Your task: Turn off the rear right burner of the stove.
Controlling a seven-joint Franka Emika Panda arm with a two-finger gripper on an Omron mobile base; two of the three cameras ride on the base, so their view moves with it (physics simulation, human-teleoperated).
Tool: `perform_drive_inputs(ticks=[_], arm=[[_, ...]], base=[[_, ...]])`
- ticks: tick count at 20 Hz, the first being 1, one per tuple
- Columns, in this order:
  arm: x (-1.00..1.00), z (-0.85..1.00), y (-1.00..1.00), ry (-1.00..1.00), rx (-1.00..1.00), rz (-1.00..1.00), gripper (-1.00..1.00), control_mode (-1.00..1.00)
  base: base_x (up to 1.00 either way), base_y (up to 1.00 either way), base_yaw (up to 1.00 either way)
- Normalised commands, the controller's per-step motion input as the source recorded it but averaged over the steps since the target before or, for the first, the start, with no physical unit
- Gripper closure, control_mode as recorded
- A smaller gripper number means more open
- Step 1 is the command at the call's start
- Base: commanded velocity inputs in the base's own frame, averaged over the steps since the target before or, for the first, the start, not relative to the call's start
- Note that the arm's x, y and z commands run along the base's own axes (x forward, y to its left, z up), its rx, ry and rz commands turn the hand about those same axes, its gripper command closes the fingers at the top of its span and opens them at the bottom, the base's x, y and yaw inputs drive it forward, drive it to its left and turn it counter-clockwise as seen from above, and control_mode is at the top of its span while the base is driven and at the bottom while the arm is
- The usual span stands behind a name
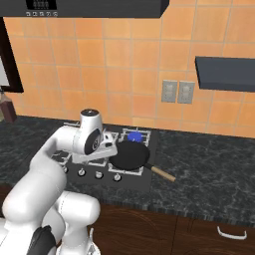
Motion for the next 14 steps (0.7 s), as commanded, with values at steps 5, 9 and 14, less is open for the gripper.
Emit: perform_drive_inputs(ticks=[5,9,14], arm=[[0.0,-0.38,0.21,0.0,-0.01,0.08,-1.0,-1.0],[0.01,-0.26,0.06,0.02,-0.07,0.02,-1.0,-1.0],[0.03,-0.06,0.0,0.02,0.0,0.0,-1.0,-1.0]], base=[[0.0,0.0,0.0],[0.0,0.0,0.0],[0.0,0.0,0.0]])
